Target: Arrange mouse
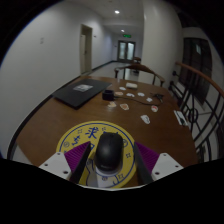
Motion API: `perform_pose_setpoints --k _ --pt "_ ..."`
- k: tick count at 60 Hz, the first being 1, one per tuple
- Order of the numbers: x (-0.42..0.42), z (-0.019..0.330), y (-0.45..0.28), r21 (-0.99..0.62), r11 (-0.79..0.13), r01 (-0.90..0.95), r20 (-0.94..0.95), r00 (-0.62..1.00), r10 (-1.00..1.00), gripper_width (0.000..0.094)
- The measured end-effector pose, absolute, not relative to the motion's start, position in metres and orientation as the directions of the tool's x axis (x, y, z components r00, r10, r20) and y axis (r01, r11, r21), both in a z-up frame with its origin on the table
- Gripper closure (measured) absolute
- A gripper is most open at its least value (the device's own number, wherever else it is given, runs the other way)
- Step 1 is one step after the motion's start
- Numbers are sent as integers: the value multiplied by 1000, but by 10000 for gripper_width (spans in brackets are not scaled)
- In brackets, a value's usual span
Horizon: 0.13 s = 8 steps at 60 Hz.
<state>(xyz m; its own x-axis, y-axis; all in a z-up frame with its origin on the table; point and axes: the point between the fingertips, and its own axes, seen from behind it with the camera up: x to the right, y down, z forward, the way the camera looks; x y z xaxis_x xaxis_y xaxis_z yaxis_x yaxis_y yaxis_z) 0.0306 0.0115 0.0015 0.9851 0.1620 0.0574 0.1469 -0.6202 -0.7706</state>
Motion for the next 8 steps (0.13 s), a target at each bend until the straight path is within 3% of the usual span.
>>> perform_pose_setpoints --k 8 --pt "53 28 -33 -779 -587 219 62 959 276 88"
